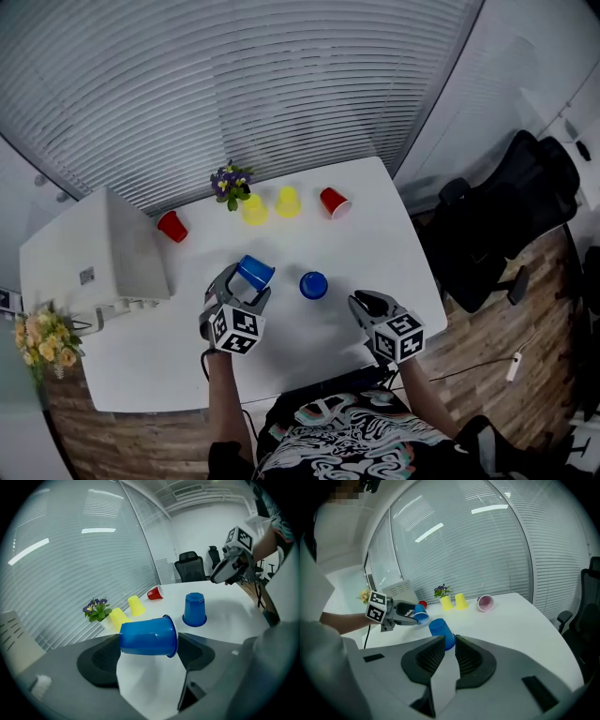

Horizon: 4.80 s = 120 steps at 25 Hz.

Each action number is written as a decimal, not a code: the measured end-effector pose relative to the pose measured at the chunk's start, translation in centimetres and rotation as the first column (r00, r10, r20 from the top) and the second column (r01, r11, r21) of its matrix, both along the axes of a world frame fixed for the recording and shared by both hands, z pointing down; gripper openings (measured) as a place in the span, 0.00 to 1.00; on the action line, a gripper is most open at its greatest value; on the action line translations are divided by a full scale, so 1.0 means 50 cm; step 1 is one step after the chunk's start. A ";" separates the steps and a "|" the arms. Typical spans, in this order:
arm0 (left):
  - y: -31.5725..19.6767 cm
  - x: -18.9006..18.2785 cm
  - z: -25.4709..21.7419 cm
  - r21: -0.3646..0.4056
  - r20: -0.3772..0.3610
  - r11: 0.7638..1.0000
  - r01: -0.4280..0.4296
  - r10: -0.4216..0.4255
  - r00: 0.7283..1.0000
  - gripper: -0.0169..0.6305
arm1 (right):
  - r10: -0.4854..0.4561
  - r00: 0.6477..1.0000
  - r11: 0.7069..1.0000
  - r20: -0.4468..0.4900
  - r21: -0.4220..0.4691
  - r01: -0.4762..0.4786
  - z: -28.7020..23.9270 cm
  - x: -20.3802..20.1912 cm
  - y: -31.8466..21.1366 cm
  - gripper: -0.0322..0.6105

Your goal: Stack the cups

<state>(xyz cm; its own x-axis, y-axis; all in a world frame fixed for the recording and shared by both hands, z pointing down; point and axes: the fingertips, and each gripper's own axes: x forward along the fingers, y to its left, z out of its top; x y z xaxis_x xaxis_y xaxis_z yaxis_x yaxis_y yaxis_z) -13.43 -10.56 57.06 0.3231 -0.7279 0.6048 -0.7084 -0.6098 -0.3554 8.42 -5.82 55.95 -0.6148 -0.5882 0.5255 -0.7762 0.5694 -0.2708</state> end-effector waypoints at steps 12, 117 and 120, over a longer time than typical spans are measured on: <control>0.031 0.051 0.052 -0.013 0.248 0.989 -0.146 0.145 0.958 0.60 | 0.012 0.998 1.000 0.067 0.000 -0.012 -0.016 -0.006 0.012 0.16; 0.090 0.135 -0.102 -0.029 -0.511 0.993 -0.110 0.080 0.856 0.60 | -0.046 0.983 0.999 0.179 0.018 0.043 -0.071 -0.004 0.018 0.21; 0.076 0.113 -0.121 -0.036 -0.609 0.998 -0.046 0.015 0.793 0.60 | -0.045 0.987 0.999 0.156 0.030 0.041 -0.084 -0.003 -0.010 0.21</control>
<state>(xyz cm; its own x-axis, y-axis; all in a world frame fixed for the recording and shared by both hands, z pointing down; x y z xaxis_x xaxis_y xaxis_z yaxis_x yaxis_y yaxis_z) -7.80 -6.76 51.02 0.6576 -0.6874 0.3082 -0.7492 -0.6396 0.1720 8.24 -6.33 51.74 -0.7134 -0.5715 0.4056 -0.6999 0.6101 -0.3713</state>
